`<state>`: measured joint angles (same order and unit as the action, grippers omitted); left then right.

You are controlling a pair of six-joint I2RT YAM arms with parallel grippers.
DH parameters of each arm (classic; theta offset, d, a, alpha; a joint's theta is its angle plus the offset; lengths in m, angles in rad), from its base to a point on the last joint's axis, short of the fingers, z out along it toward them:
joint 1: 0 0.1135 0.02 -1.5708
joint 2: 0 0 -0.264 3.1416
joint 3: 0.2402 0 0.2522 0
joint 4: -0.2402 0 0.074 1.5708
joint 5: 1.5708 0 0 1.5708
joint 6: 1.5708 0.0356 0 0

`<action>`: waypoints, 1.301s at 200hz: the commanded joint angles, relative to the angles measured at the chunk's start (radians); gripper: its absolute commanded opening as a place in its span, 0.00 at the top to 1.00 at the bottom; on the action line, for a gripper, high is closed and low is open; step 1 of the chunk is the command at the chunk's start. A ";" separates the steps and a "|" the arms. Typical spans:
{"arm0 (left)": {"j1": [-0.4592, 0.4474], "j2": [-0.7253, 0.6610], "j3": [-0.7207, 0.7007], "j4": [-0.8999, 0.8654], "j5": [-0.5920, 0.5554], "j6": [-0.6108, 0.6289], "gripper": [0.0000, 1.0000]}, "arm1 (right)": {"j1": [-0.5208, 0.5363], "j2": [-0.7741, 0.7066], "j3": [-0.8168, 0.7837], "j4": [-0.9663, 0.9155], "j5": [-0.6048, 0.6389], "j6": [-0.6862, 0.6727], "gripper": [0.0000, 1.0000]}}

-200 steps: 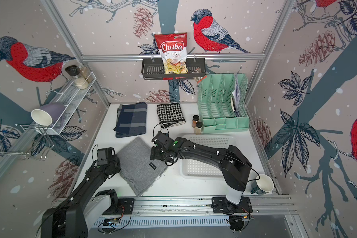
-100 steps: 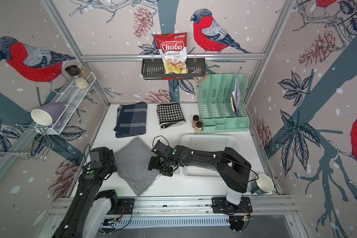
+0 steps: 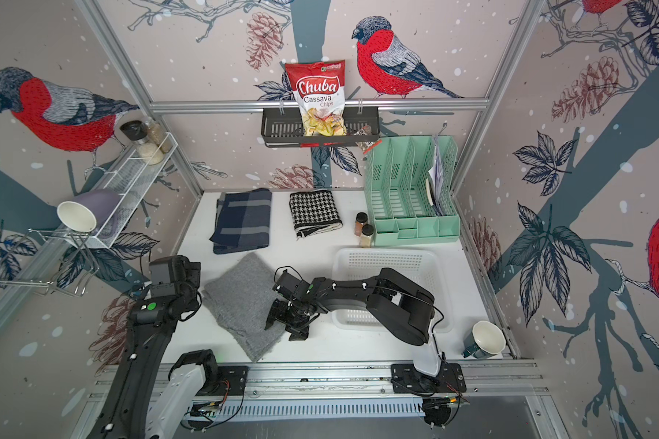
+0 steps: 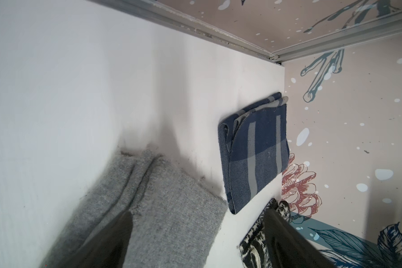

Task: Put the folded scarf in the basket
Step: Adjust the scarf at the center of the board, then pick up the scarf at the center of the board.

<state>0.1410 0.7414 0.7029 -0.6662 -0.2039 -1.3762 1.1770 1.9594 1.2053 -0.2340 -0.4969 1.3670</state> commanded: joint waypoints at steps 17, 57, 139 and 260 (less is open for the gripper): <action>0.001 0.018 0.027 0.060 0.017 0.196 0.11 | -0.067 0.035 0.046 -0.036 0.118 -0.078 0.21; 0.002 0.140 0.034 0.091 0.065 0.337 0.11 | -0.174 0.053 0.123 -0.105 0.205 -0.207 0.31; 0.002 0.199 -0.016 0.135 0.099 0.463 0.12 | -0.407 0.217 0.436 -0.289 0.212 -0.499 0.41; 0.001 0.513 -0.072 0.348 0.395 0.670 0.11 | -0.355 0.194 0.434 -0.382 0.350 -0.567 0.15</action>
<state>0.1410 1.2110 0.6331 -0.3908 0.1009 -0.7658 0.8234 2.1506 1.6394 -0.6090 -0.1802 0.8169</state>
